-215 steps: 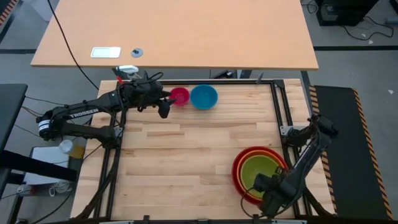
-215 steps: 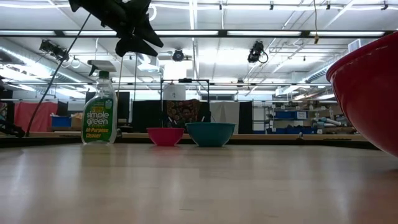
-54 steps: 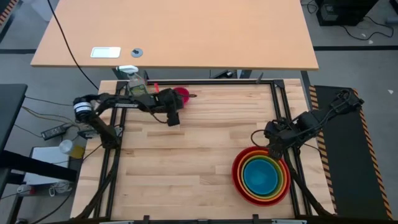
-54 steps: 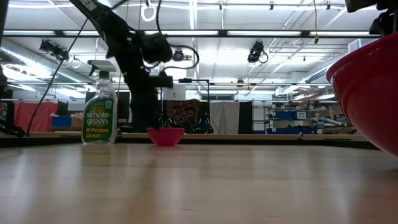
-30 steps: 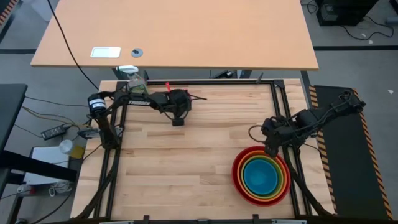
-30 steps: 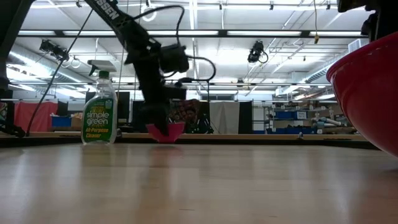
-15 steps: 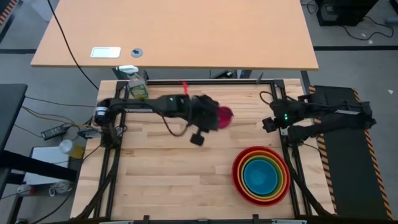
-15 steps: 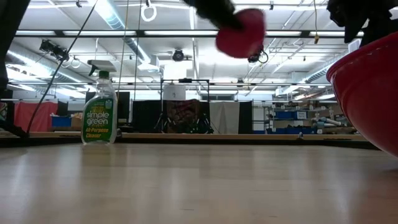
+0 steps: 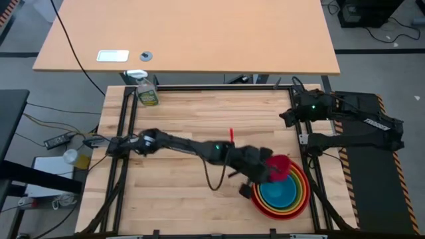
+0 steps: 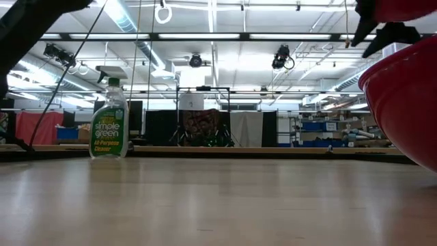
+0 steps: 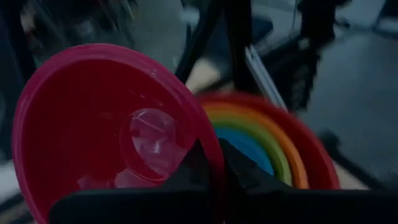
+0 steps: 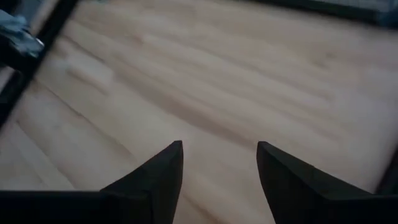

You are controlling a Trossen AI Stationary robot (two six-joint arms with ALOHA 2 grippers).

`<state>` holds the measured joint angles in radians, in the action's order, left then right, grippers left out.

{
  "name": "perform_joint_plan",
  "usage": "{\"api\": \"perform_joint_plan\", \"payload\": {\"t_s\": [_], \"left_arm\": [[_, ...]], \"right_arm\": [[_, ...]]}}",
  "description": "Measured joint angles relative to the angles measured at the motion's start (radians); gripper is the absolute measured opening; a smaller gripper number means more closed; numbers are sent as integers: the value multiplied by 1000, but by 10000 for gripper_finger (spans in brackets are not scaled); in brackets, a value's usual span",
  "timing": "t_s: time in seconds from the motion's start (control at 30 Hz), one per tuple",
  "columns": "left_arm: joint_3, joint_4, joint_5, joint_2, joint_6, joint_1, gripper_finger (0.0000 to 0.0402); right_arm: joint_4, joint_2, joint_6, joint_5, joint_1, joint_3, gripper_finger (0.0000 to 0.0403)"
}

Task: Nest bowls inside each other
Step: Stack the pink bowl on top of the blue bowl, then return to Home Position

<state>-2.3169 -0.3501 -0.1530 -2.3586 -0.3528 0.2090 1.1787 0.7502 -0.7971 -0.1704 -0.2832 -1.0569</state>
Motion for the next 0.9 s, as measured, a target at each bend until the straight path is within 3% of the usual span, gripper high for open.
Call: {"api": "perform_joint_plan", "payload": {"t_s": [0.13,0.3,0.5,0.73,0.9], "left_arm": [[-2,199,2,-100,19,18,10],[0,208,15,-210,29,17,12],[-2,235,45,-227,38,31,25],[-2,259,-1,-224,114,31,129],[-2,335,-17,-223,305,29,227]], "right_arm": [[-49,-7,37,-23,-24,0,210],[-115,-20,34,-4,-40,0,210],[-146,-20,31,31,-41,0,210],[-145,-26,33,33,-41,0,210],[-145,-44,37,33,-41,0,210]]}}
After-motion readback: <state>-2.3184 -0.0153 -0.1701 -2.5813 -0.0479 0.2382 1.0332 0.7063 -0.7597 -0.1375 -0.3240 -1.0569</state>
